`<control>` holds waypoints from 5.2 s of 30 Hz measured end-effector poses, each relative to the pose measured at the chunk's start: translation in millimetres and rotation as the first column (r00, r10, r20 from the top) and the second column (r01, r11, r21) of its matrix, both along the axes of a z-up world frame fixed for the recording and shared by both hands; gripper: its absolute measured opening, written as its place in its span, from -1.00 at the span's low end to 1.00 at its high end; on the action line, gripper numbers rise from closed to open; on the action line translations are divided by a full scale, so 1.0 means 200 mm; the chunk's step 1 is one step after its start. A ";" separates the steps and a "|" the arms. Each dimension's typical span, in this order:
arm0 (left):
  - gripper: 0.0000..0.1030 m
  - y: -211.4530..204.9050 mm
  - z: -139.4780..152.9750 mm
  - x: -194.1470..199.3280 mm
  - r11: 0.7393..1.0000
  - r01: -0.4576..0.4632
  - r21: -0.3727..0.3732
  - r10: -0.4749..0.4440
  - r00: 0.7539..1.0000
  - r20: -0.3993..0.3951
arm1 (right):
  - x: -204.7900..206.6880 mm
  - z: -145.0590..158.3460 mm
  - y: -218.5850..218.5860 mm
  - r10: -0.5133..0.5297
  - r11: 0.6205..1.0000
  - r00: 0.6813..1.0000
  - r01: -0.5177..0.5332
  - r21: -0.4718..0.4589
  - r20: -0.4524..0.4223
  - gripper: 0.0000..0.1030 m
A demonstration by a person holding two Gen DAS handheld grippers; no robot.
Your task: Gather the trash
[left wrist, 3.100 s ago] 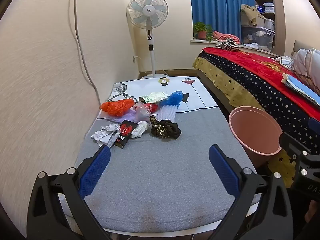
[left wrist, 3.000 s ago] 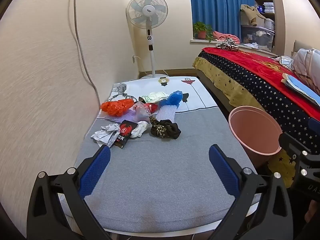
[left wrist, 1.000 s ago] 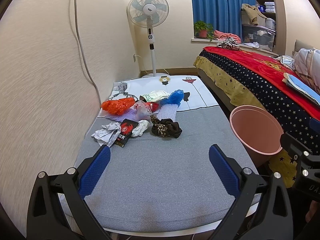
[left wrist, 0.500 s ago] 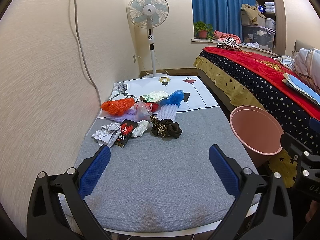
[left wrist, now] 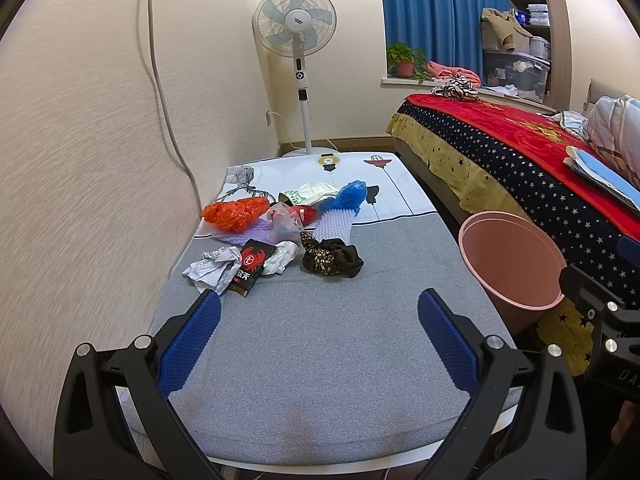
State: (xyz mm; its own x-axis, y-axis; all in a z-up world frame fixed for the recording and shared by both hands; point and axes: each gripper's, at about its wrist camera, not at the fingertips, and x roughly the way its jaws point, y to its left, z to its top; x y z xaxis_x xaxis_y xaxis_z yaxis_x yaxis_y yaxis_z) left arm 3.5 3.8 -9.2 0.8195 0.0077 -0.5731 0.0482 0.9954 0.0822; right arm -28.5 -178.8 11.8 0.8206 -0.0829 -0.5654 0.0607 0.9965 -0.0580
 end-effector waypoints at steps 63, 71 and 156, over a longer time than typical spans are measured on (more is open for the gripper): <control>-0.52 0.70 -0.59 1.02 0.976 -0.068 -0.207 0.015 0.969 -0.247 | 1.17 -0.72 0.67 0.305 0.952 0.916 -0.288 0.101 -0.259 0.27; -0.86 0.69 -0.51 0.99 0.977 -0.004 -0.215 -0.038 0.981 -0.192 | 1.11 -0.66 0.73 0.400 0.916 0.890 -0.385 0.110 -0.217 -0.46; -0.85 -1.29 -0.14 0.90 0.865 0.441 -0.237 -0.467 0.882 -0.064 | 0.79 -0.16 -1.06 -0.118 0.986 0.978 0.136 0.098 -0.172 -0.37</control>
